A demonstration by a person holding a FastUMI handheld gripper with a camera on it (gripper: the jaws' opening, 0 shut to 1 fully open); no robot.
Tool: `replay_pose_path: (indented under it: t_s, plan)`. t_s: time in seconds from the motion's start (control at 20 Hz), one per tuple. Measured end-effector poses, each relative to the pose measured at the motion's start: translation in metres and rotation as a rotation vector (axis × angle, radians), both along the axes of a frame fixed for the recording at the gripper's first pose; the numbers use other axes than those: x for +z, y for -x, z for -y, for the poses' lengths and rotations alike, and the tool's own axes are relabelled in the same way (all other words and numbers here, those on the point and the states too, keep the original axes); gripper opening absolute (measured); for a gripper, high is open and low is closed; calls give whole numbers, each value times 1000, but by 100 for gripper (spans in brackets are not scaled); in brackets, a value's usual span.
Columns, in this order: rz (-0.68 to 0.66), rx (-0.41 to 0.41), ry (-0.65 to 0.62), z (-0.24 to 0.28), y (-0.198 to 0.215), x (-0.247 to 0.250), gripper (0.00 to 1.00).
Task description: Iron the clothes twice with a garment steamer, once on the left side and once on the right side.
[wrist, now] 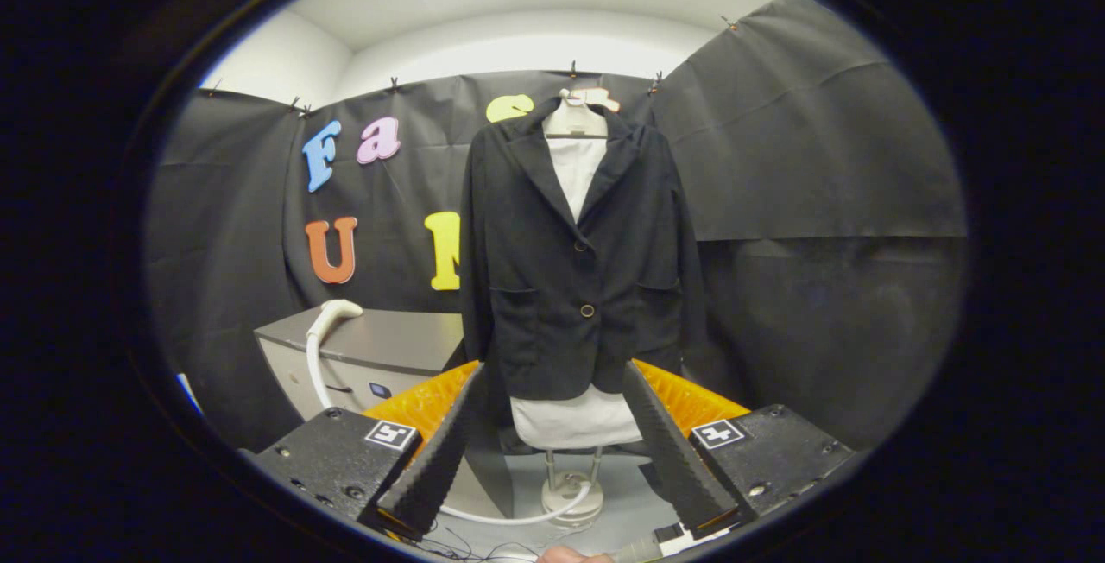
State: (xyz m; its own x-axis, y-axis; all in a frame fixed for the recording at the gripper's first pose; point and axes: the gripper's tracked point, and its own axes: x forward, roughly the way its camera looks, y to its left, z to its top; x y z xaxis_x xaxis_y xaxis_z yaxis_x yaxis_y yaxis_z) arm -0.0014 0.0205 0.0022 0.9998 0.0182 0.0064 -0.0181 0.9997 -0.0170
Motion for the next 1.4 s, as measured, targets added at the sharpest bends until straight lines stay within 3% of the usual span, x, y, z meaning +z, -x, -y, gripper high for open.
replay_pose_path:
  t_s: [0.35,0.8,1.4]
  plan:
    - [6,88,20,-65,-12,7,100]
    - [-44,233,18,-202,-27,2,100]
    - [-92,547,115,-355,-97,21,100]
